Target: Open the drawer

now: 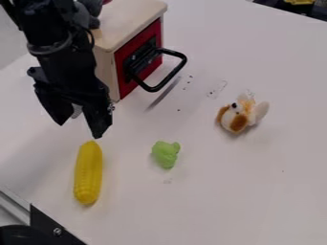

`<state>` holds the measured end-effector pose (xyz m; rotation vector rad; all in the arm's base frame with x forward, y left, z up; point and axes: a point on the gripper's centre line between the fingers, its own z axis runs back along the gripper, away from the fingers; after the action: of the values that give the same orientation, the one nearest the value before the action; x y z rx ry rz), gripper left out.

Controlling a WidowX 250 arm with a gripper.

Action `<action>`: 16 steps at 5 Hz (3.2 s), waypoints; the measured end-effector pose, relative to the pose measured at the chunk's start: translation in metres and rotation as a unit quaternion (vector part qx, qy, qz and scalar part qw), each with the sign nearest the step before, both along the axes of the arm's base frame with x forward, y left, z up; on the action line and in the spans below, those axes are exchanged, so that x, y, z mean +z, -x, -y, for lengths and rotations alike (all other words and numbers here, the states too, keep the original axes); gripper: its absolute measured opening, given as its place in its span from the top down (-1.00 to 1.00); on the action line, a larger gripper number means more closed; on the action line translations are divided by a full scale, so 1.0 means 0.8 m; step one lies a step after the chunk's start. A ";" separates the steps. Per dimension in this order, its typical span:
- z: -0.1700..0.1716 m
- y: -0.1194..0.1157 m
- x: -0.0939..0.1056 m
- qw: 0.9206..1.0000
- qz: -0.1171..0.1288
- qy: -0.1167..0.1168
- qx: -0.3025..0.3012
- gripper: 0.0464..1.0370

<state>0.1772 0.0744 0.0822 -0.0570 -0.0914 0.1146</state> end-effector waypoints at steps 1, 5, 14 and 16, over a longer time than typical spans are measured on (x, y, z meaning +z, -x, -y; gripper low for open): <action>0.002 0.002 -0.004 1.000 -0.007 0.005 0.001 -0.93; 0.029 -0.184 -0.029 1.000 0.005 -0.016 -0.025 -0.93; 0.152 -0.197 -0.074 0.997 -0.024 -0.017 -0.069 0.80; 0.148 -0.198 -0.054 0.999 -0.012 -0.025 -0.035 -0.26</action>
<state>0.3353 -0.0438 0.0392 -0.0093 -0.0684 0.0436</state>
